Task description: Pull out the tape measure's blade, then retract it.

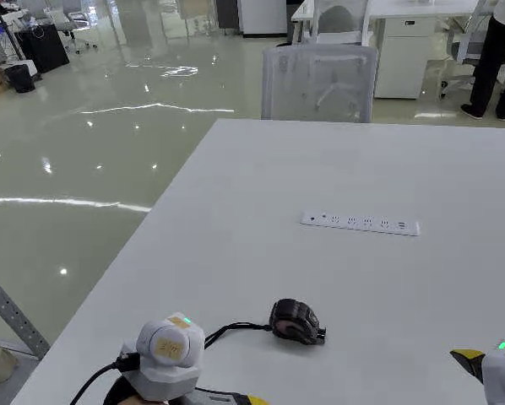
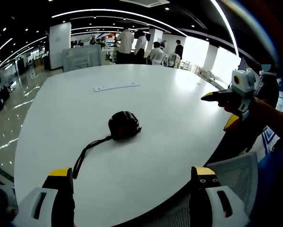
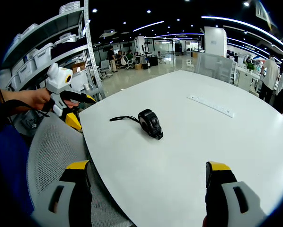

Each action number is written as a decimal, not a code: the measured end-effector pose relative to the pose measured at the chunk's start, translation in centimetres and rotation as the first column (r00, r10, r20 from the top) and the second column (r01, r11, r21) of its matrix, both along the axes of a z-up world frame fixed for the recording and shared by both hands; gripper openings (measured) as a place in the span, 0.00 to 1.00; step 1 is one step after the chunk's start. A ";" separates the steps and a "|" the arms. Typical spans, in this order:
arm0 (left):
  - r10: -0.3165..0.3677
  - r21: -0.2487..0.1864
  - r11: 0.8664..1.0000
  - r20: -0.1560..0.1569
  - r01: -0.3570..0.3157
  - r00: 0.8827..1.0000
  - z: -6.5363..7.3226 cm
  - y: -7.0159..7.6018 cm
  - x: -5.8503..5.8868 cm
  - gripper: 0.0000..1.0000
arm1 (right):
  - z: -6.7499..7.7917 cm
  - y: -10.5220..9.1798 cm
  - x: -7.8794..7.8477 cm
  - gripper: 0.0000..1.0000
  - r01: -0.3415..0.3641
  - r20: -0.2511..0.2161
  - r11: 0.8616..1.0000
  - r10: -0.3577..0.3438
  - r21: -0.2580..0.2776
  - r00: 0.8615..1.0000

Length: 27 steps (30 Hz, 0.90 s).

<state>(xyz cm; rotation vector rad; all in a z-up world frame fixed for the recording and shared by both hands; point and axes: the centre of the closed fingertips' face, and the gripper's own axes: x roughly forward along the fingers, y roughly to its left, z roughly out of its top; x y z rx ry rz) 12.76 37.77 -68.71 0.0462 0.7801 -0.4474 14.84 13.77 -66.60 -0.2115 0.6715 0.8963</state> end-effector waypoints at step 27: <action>-0.092 0.002 0.996 0.020 0.092 0.996 1.7 6.3 -2.8 0.97 | 3.2 -1.9 -5.2 1.00 0.167 0.007 0.983 -0.167 -0.077 0.986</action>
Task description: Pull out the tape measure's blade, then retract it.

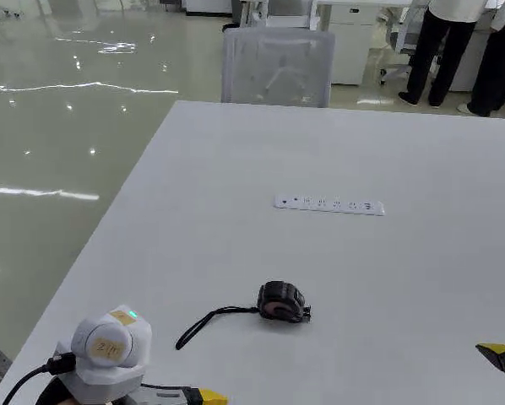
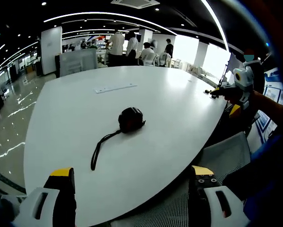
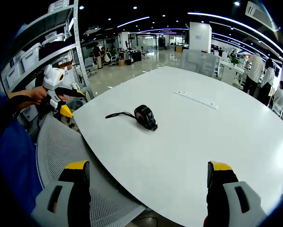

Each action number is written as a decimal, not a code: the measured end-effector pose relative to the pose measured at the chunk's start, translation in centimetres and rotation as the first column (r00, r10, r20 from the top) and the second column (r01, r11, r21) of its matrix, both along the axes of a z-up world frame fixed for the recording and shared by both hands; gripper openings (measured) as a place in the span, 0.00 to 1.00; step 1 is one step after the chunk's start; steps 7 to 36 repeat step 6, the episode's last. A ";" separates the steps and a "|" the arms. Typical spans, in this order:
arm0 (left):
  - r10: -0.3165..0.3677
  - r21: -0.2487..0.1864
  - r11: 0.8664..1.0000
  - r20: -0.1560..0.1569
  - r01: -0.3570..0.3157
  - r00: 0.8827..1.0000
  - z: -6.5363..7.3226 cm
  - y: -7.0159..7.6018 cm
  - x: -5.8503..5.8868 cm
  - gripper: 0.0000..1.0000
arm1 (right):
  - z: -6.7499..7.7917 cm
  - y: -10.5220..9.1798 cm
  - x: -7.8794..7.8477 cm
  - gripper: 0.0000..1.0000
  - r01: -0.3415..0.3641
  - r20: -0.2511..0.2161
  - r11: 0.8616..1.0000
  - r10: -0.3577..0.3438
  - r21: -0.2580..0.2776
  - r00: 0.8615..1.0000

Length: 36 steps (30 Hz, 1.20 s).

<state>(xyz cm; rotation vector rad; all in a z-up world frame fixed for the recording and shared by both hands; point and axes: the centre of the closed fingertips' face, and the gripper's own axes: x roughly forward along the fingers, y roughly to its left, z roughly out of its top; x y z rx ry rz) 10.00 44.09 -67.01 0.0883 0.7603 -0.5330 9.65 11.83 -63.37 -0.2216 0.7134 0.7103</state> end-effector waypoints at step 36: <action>-0.027 -0.014 1.000 -0.011 0.027 1.000 0.1 0.0 -0.7 0.96 | 0.1 -0.7 -1.3 1.00 0.032 -0.004 0.999 -0.032 -0.019 0.999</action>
